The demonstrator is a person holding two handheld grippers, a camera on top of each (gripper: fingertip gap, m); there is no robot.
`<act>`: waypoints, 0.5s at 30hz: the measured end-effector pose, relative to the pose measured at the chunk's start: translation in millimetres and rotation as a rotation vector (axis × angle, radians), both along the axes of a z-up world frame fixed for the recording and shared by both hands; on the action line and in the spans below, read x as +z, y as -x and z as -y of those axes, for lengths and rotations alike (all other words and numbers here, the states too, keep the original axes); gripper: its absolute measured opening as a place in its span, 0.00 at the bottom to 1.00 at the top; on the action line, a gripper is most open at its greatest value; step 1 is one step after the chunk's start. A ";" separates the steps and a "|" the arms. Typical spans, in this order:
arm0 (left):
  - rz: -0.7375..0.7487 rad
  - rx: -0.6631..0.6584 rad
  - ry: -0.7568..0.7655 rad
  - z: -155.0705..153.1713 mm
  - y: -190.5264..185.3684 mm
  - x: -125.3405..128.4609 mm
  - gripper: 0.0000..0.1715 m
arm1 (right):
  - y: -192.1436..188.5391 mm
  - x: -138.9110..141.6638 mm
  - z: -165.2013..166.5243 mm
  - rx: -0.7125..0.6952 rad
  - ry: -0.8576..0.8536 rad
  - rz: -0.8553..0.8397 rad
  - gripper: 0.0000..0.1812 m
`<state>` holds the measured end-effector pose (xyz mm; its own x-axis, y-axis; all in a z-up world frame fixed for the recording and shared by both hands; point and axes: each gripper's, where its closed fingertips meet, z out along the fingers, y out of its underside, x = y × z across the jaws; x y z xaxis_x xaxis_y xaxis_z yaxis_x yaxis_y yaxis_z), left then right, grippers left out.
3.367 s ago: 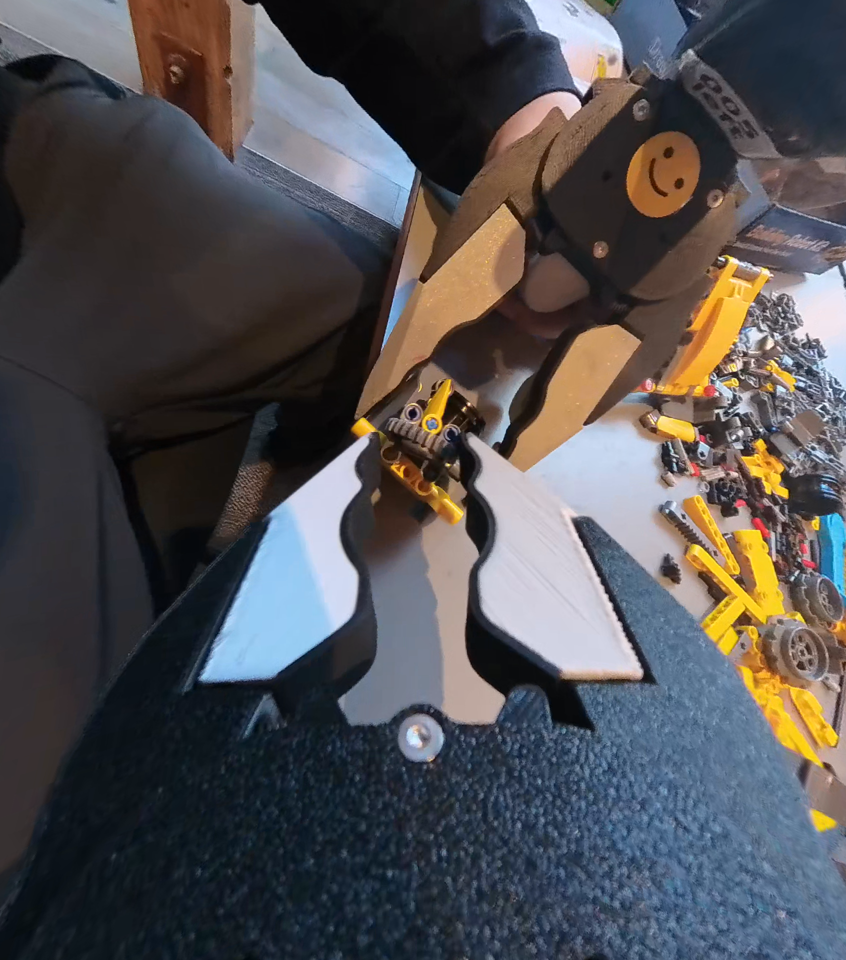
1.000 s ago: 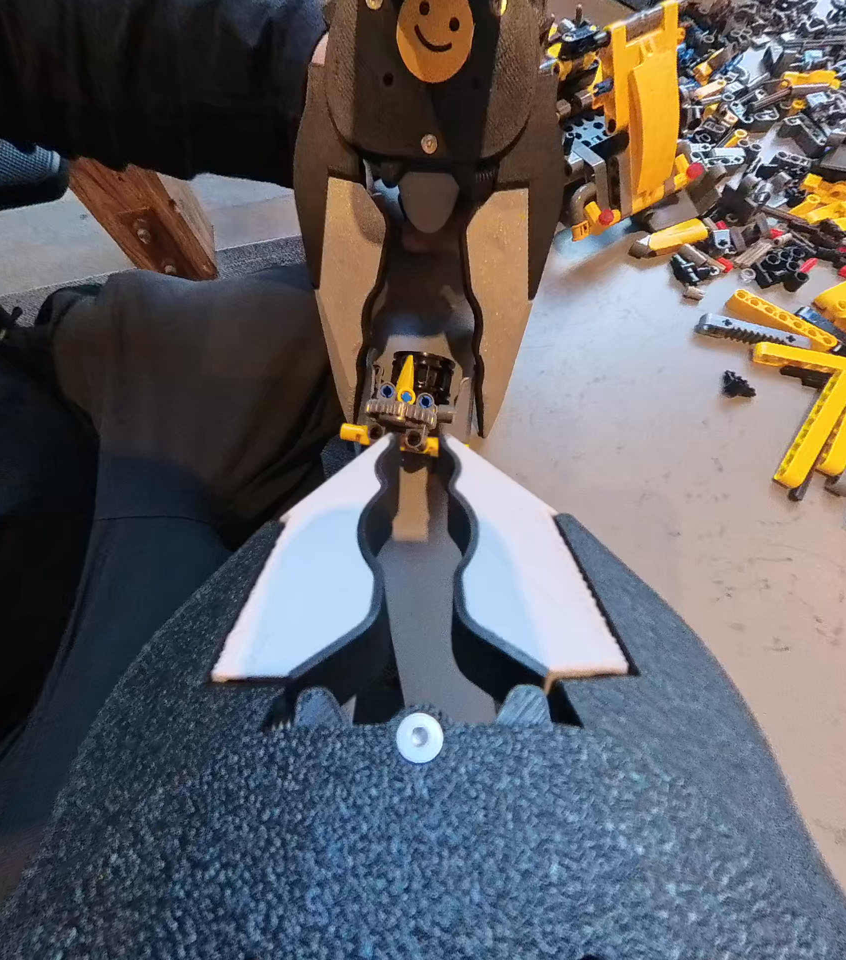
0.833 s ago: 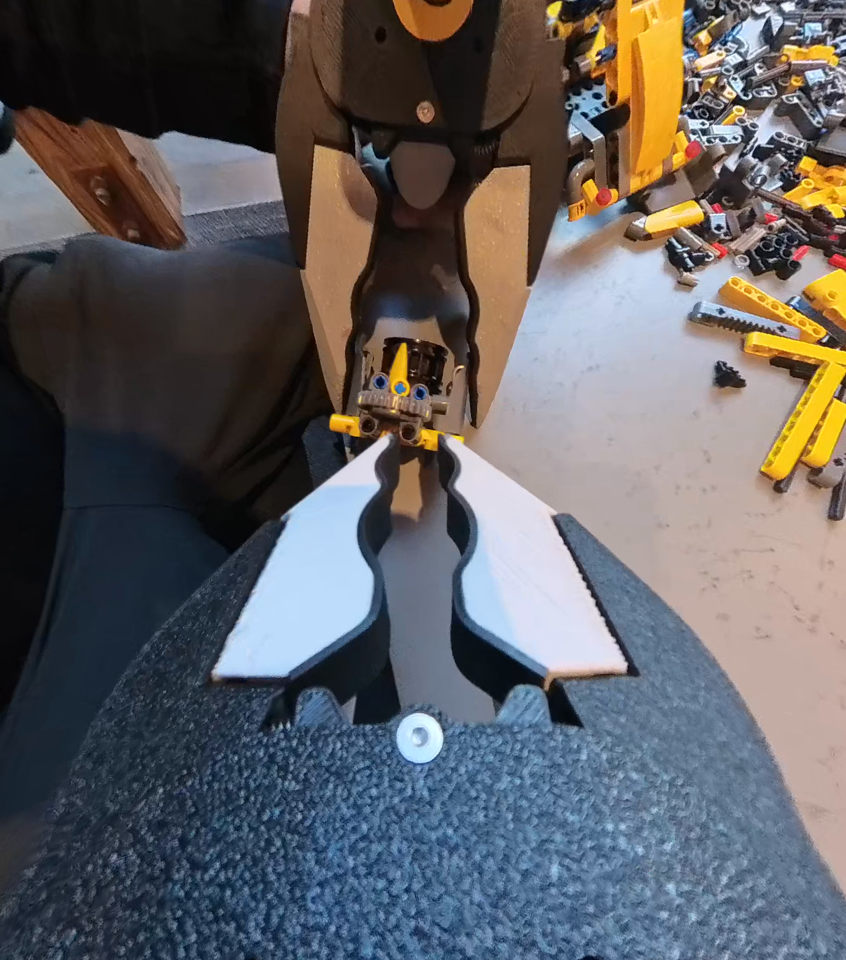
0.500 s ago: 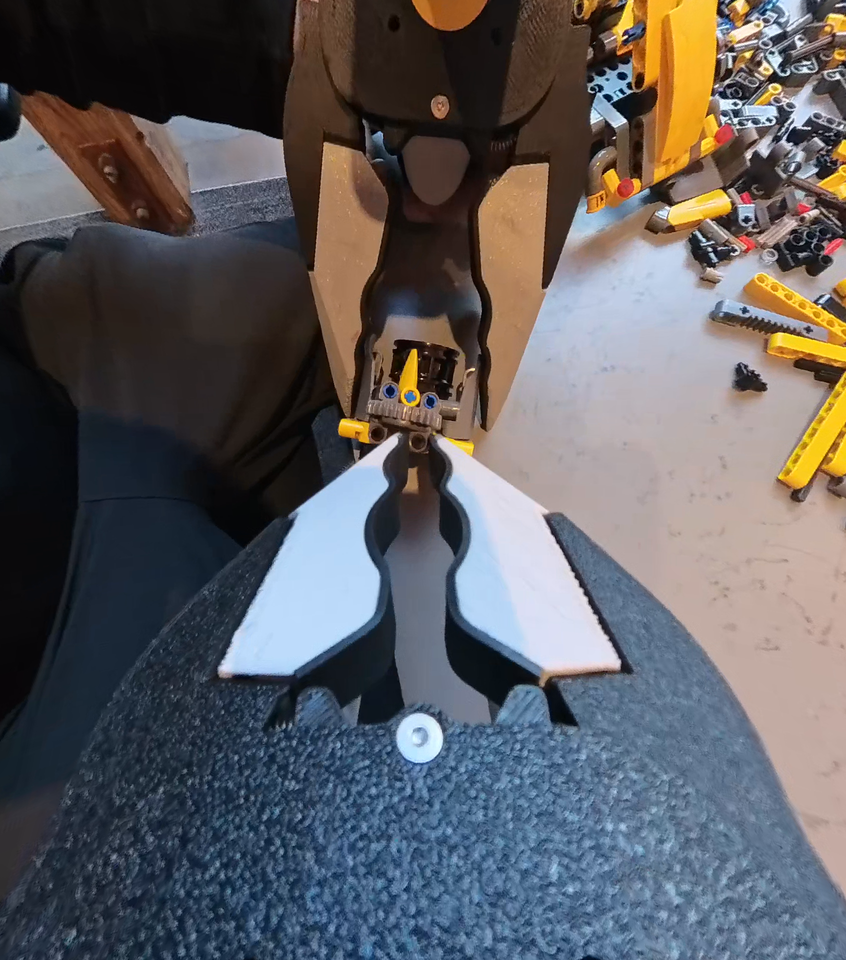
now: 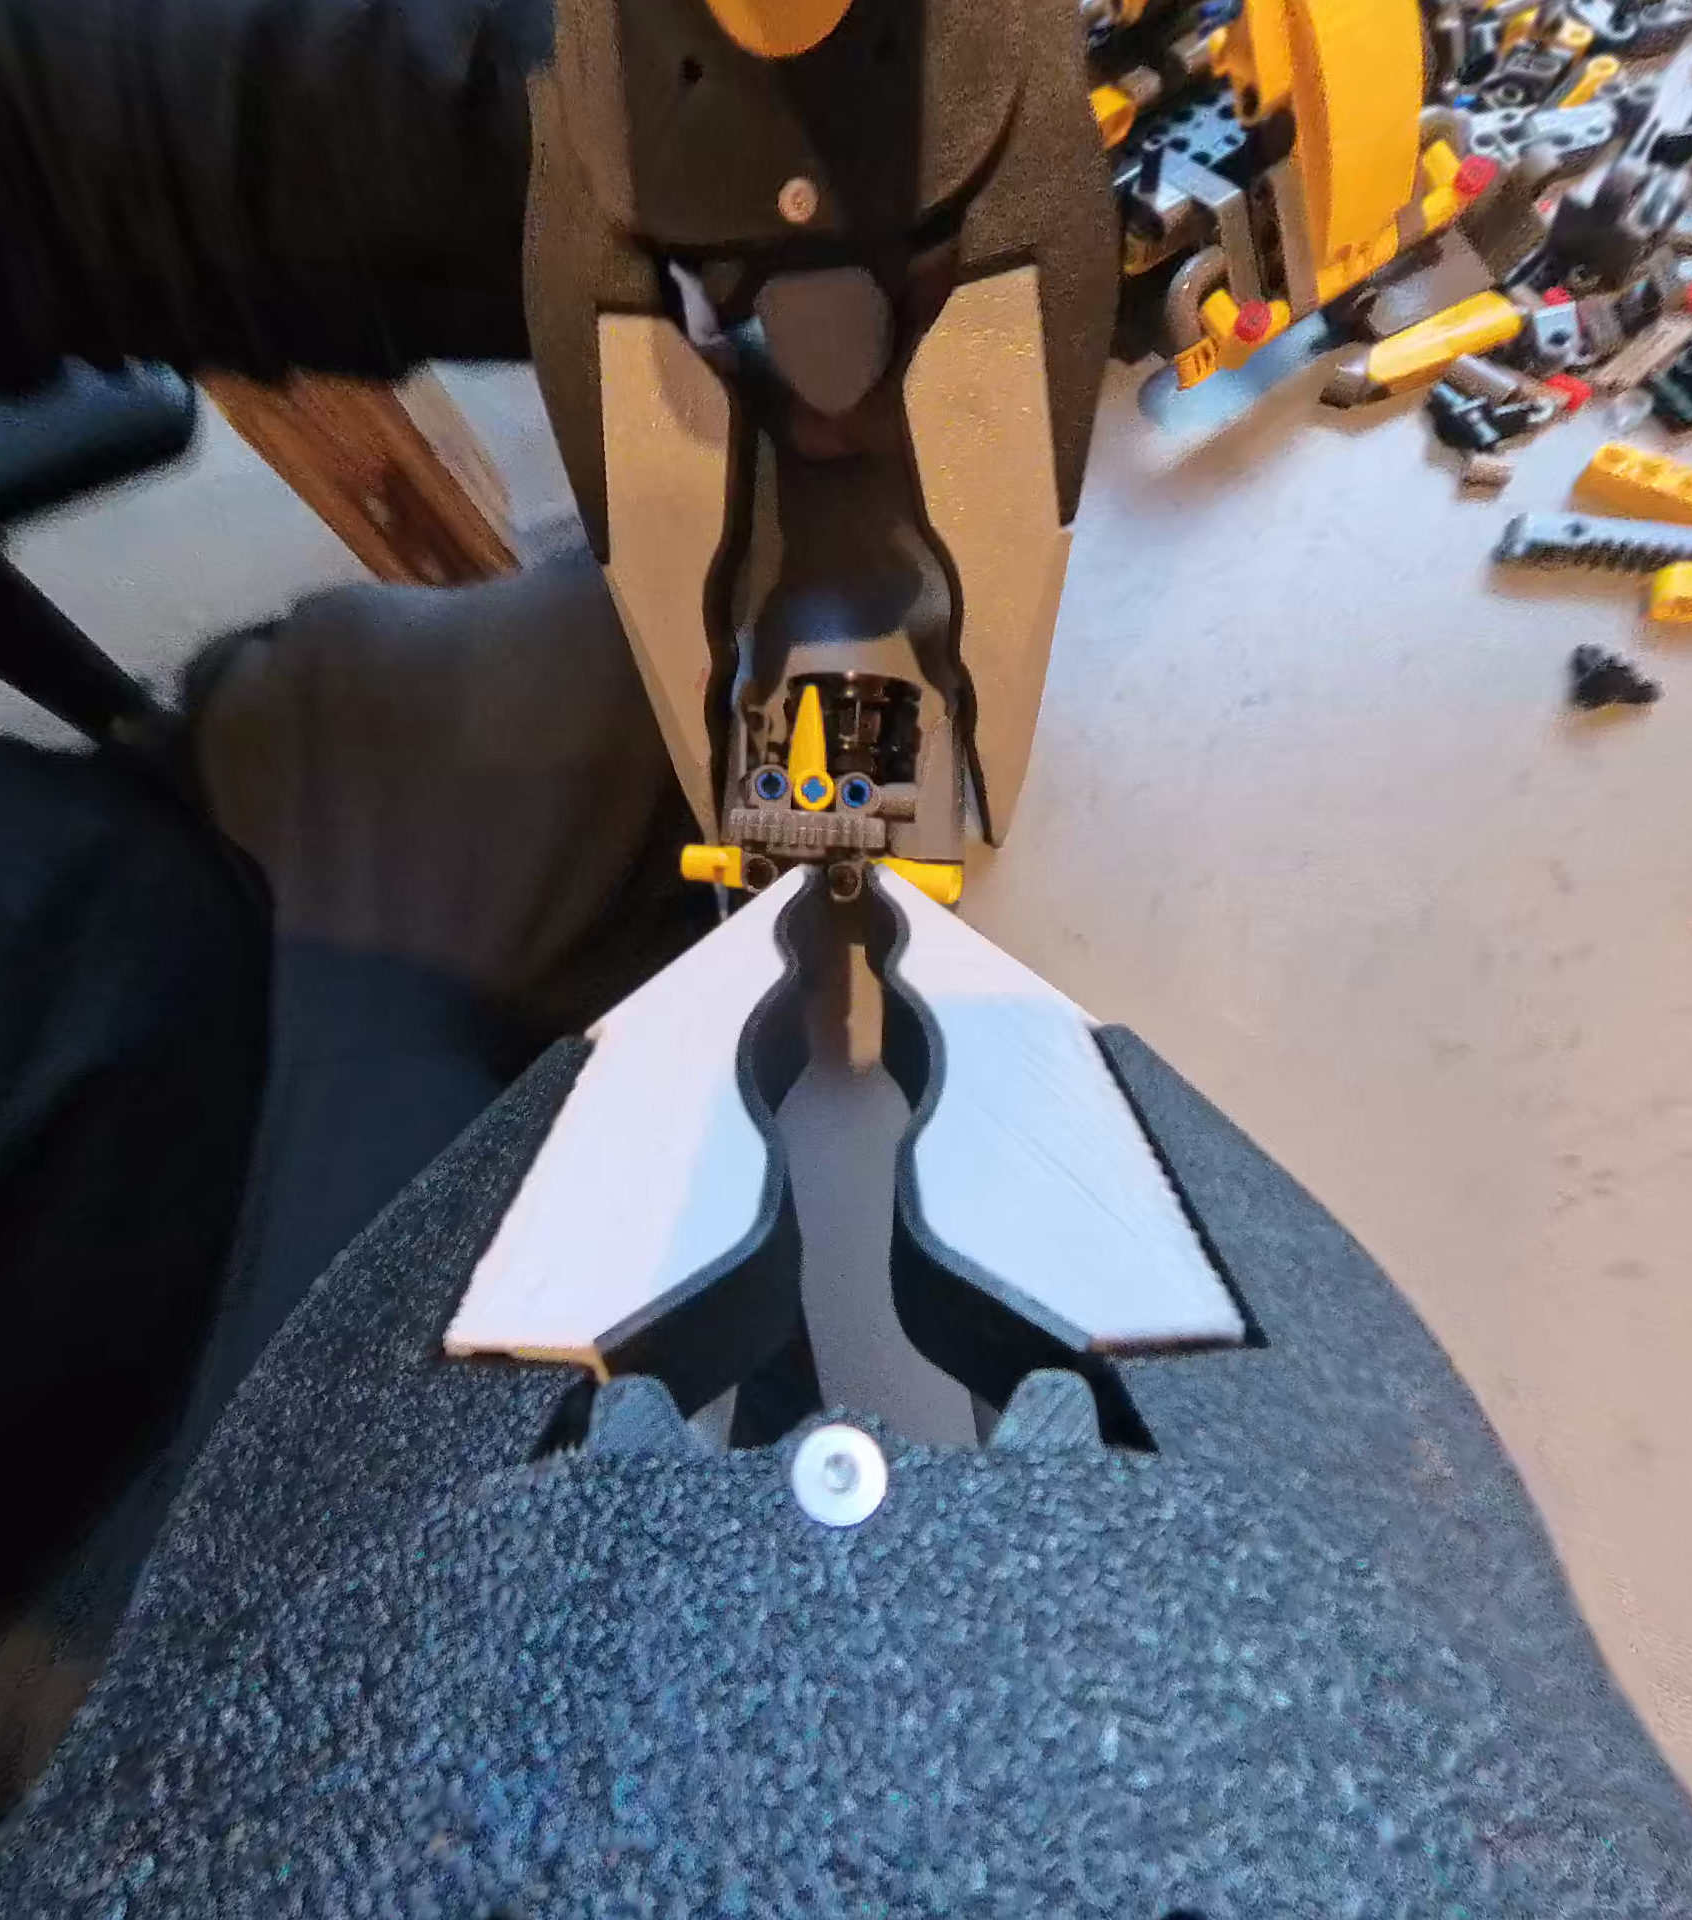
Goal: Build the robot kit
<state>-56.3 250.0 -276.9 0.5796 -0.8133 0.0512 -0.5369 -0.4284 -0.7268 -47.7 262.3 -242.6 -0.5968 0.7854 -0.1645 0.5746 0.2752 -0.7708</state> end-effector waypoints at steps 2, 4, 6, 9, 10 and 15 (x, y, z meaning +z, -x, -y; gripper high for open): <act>-0.001 0.000 -0.001 -0.1 0.1 0.0 0.36 | 0.7 1.0 0.5 -0.019 0.108 -0.004 0.03; -0.002 0.001 -0.001 -0.2 0.3 -0.1 0.35 | 1.6 1.1 0.6 -0.009 0.107 -0.011 0.03; -0.002 0.004 -0.001 -0.3 0.9 -0.1 0.35 | 2.3 0.8 0.3 -0.003 0.054 -0.031 0.03; 0.001 0.002 0.001 -0.3 0.6 -0.1 0.36 | 1.5 1.2 -0.1 -0.027 -0.018 -0.030 0.03; 0.002 -0.002 0.001 -0.1 -0.2 -0.1 0.36 | 0.9 2.0 -0.4 -0.033 -0.013 -0.020 0.03; -0.004 -0.004 -0.006 -0.2 -0.5 -0.4 0.36 | -5.4 18.4 -2.0 -0.067 0.115 -0.048 0.19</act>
<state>-55.8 250.1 -277.2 0.5766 -0.8158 0.0442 -0.5416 -0.4221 -0.7270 -42.3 264.3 -224.2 -0.5529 0.8013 -0.2285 0.5508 0.1457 -0.8218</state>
